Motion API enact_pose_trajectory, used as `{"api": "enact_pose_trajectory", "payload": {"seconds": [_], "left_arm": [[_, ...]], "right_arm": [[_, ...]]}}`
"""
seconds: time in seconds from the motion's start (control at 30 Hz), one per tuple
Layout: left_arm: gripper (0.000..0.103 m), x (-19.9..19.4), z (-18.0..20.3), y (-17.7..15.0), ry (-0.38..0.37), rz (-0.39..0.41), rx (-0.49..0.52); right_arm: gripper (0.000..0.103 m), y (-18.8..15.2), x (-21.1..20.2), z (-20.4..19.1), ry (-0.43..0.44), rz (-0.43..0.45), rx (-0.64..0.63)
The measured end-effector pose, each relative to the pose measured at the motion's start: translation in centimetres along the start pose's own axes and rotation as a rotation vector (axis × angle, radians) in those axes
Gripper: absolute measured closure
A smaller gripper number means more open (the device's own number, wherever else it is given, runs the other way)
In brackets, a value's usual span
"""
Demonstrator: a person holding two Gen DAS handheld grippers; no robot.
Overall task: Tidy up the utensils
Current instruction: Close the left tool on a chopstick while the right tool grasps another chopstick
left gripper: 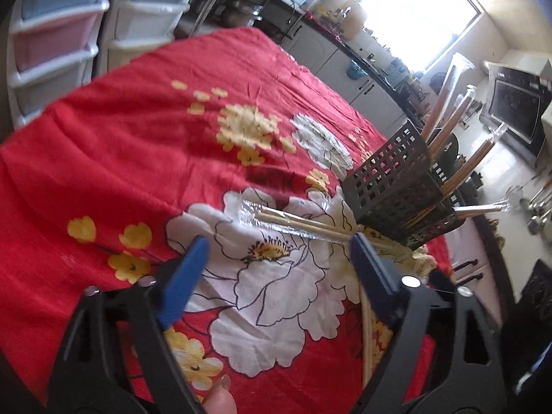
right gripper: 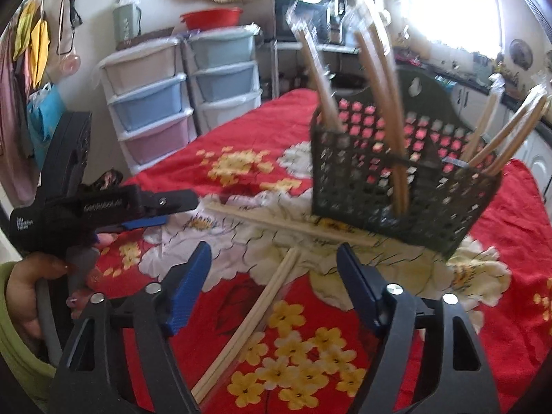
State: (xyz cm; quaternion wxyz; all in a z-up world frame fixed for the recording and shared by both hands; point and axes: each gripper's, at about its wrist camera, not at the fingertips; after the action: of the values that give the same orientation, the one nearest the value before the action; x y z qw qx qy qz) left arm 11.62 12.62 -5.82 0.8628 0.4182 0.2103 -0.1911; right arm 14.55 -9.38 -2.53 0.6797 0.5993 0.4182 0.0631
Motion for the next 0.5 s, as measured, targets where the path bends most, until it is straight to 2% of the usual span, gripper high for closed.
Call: {"api": "enact_pose_trajectory", "payload": {"seconds": [0.2,0.5], "left_arm": [[0.049,0.9,-0.2,-0.2,-0.067,-0.04,-0.062],[0.052,3.0,-1.1,0.5,-0.074,-0.051,-0.174]], "right_arm": [[0.046,-0.6,2.0,0.2,0.038,-0.082,0.036],[0.051,-0.9,3.6,1.1,0.059,-0.136,0.096]]}}
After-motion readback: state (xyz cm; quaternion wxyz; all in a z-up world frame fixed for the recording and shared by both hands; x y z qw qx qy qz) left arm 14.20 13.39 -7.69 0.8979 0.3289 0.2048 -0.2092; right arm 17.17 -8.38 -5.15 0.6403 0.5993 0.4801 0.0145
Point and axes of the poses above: each gripper's, at about its wrist camera, not at the fingertips, and x roughly the way its jaws point, z to its right, y to its top, and after that the axes turned 10 degrees about z, right-handed
